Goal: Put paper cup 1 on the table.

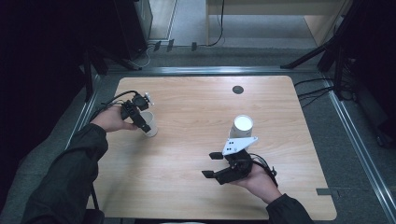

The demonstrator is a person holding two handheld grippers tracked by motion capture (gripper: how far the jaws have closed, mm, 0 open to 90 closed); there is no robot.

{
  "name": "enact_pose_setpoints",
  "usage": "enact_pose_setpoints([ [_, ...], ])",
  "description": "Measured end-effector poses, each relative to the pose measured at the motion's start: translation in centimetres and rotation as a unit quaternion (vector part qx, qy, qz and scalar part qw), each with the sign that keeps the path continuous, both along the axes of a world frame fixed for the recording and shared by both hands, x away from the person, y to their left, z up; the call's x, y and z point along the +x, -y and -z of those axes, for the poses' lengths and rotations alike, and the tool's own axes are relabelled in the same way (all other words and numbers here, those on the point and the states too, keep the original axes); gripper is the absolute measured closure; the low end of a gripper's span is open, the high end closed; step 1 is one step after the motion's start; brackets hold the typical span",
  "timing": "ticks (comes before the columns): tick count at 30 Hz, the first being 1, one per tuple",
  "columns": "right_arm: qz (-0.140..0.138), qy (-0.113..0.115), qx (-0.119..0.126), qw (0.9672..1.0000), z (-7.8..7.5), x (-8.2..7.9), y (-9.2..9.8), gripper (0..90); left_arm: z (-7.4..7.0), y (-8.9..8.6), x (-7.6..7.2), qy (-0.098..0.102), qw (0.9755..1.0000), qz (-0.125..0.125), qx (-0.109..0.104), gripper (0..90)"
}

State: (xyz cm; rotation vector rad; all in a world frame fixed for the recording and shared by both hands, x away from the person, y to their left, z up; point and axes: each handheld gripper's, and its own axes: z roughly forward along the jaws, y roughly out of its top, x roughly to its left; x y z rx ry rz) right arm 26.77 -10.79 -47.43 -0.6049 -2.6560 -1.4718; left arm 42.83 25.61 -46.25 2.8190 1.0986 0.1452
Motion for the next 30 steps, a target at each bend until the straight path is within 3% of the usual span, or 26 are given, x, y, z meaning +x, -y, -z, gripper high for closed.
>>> enact_pose_setpoints([
  [14, -0.001, 0.001, -0.001, 1.0, 0.0, 0.0, 0.0, 30.9, -0.2, -0.4, -0.2, -0.005, 0.9995, -0.009, -0.03, 10.7],
  [23, 0.0, -0.001, -0.001, 1.0, 0.0, 0.0, 0.0, 30.9, -1.5, -1.0, -0.4, 0.001, 0.9981, -0.024, -0.057, 10.2],
  [30, 0.001, -0.003, 0.001, 1.0, -0.1, 0.0, 0.1, 30.9, -3.6, -2.6, -0.8, 0.025, 0.9938, -0.038, -0.101, 10.3],
])
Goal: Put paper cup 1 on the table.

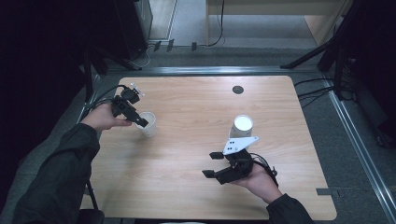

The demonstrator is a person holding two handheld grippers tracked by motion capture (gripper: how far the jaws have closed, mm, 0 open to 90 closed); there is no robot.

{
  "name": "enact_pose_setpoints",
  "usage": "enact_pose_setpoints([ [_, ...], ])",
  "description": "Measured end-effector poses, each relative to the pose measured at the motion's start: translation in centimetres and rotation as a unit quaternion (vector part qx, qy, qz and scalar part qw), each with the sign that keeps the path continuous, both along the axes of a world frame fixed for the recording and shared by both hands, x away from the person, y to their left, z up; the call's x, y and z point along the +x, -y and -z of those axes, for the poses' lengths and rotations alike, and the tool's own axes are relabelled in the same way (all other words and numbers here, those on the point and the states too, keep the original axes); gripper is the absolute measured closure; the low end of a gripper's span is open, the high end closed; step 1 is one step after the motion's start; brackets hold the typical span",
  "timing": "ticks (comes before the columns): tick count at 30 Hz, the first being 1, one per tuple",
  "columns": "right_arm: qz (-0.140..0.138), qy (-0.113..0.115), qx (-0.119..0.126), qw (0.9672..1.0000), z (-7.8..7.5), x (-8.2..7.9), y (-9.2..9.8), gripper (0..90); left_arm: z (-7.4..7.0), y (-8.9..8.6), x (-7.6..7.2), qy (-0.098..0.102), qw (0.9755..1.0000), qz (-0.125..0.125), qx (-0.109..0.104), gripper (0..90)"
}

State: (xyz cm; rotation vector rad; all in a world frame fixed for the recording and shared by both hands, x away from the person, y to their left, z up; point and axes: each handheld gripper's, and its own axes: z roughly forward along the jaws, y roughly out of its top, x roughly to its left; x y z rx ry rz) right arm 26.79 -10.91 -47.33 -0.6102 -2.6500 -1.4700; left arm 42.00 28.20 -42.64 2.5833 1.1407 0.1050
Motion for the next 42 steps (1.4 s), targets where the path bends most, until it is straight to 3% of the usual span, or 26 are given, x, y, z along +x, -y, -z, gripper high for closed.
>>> enact_pose_setpoints([
  [4, -0.001, 0.001, -0.001, 1.0, 0.0, 0.0, 0.0, 31.0, -1.7, -0.8, -0.6, 0.02, 0.999, -0.006, -0.038, 11.1],
  [9, -0.001, -0.001, -0.001, 1.0, -0.1, 0.0, 0.0, 31.2, -3.3, -0.6, -1.4, 0.045, 0.9972, -0.002, -0.06, 12.4],
  [15, 0.001, 0.005, 0.0, 1.0, -0.5, 0.0, 0.4, 31.3, -4.5, 0.9, -2.7, 0.071, 0.9925, 0.012, -0.098, 13.0],
  [22, -0.001, 0.009, -0.009, 0.9999, -0.9, 0.0, 1.2, 31.4, -4.1, 2.9, -3.7, 0.08, 0.9894, 0.026, -0.118, 13.2],
  [26, -0.007, 0.016, -0.014, 0.9997, -1.2, -0.1, 1.8, 31.4, -3.6, 3.7, -4.4, 0.087, 0.989, 0.028, -0.116, 13.3],
  [28, -0.005, 0.017, -0.017, 0.9997, -1.4, -0.2, 2.2, 31.4, -3.3, 3.8, -4.8, 0.086, 0.9863, 0.028, -0.138, 13.5],
  [30, -0.008, 0.017, -0.02, 0.9996, -1.5, -0.3, 2.8, 31.4, -3.1, 4.0, -5.2, 0.09, 0.9847, 0.026, -0.147, 14.0],
  [37, 0.002, 0.016, -0.024, 0.9996, -2.1, -0.7, 5.4, 31.5, -2.2, 5.3, -6.7, 0.094, 0.9829, 0.043, -0.152, 14.0],
  [42, 0.011, 0.016, -0.037, 0.9991, -1.9, -0.9, 7.0, 31.5, -1.8, 5.8, -7.5, 0.098, 0.9792, 0.047, -0.171, 14.1],
])
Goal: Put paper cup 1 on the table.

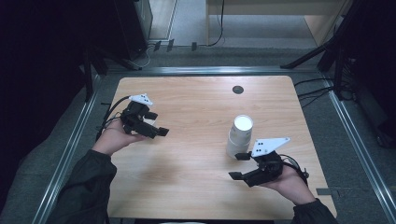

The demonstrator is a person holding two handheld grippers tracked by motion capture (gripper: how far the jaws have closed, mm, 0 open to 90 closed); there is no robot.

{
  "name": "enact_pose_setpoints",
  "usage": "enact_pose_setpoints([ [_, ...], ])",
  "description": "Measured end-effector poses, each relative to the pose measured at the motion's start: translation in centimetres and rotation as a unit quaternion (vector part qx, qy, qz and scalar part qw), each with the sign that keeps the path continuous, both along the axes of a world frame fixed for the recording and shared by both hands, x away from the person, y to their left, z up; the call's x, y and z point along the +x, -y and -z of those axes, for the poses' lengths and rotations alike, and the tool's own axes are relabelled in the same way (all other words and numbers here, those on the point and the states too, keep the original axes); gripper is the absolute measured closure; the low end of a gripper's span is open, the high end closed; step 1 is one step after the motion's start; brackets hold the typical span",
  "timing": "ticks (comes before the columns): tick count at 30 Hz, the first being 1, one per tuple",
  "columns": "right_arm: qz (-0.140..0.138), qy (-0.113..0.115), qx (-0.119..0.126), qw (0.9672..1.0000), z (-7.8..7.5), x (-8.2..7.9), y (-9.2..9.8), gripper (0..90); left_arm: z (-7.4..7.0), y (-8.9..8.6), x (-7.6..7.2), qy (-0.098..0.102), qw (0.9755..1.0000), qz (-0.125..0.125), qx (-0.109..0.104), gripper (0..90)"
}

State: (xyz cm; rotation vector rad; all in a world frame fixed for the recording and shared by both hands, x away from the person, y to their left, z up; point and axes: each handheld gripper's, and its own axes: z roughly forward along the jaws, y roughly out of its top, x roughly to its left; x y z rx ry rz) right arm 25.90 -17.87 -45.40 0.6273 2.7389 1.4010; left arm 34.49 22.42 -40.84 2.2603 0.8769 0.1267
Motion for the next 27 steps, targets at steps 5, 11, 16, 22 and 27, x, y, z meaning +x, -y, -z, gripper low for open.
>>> enact_pose_setpoints([
  [5, 0.012, -0.002, -0.009, 0.9999, 0.2, 0.2, 1.3, 31.6, 0.6, 0.6, -0.9, 0.0, 1.0, 0.005, -0.008, 14.5],
  [11, 0.03, -0.005, -0.012, 0.9995, 0.2, 0.6, 2.4, 31.8, 1.5, 0.7, -1.8, -0.002, 0.9997, 0.005, -0.022, 14.5],
  [16, 0.042, 0.0, -0.013, 0.999, 0.2, 0.9, 3.3, 31.9, 2.3, 0.8, -2.3, -0.007, 0.9996, 0.002, -0.027, 15.1],
  [22, 0.064, 0.006, -0.009, 0.9979, 0.0, 1.5, 4.5, 31.9, 3.0, 1.4, -3.0, -0.003, 0.9995, 0.009, -0.029, 15.3],
  [27, 0.078, 0.005, -0.007, 0.9969, 0.1, 2.2, 5.2, 31.9, 3.6, 2.1, -3.5, -0.002, 0.9995, 0.016, -0.027, 15.4],
])
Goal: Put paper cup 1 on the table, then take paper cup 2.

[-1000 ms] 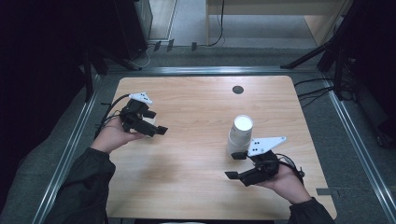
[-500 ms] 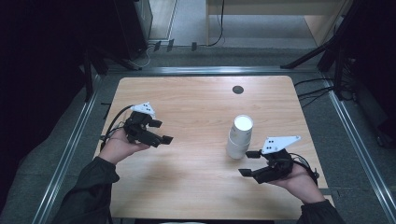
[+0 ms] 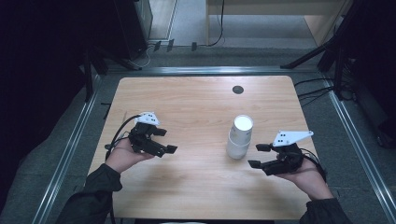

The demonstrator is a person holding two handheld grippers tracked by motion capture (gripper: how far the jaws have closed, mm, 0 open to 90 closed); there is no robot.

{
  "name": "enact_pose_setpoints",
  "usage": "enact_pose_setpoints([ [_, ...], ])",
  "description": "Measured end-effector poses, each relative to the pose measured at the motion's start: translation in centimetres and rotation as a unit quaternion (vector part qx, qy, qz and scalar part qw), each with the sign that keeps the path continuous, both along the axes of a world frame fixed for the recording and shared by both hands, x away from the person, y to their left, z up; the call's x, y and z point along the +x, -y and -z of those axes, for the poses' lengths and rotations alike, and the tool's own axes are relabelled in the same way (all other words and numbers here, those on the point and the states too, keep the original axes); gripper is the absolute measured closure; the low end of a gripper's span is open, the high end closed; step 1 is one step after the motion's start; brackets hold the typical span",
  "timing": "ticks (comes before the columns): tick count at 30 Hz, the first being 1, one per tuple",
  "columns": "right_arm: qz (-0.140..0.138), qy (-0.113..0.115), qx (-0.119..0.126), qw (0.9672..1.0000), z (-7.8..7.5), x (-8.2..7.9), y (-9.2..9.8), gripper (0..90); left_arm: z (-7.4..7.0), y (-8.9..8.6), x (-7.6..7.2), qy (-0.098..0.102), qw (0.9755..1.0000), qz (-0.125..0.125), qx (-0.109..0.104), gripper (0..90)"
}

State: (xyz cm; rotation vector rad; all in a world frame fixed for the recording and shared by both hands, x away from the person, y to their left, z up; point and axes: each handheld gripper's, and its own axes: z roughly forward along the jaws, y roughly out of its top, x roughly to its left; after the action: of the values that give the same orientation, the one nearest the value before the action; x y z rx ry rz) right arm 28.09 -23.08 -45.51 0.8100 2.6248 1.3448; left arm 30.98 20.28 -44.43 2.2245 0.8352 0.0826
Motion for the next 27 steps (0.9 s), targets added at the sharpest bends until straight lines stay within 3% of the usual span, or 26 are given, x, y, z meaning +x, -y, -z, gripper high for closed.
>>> enact_pose_setpoints([
  [5, 0.017, 0.002, 0.007, 0.9998, -0.2, 0.9, 0.8, 31.8, 0.1, 0.6, -0.3, 0.005, 0.9999, 0.012, 0.0, 15.4],
  [9, 0.025, 0.004, 0.011, 0.9996, -0.6, 1.6, 1.5, 31.7, 0.1, 0.7, -0.5, -0.001, 0.9996, 0.023, -0.019, 15.4],
  [16, 0.023, 0.008, 0.01, 0.9997, -2.0, 3.2, 2.3, 31.4, 0.3, 1.1, -0.7, -0.003, 0.9994, 0.033, -0.011, 15.4],
  [27, -0.028, 0.009, -0.012, 0.9995, -4.3, 5.6, 1.1, 28.2, 0.6, 1.2, -0.9, -0.009, 0.9993, 0.034, -0.007, 15.4],
])
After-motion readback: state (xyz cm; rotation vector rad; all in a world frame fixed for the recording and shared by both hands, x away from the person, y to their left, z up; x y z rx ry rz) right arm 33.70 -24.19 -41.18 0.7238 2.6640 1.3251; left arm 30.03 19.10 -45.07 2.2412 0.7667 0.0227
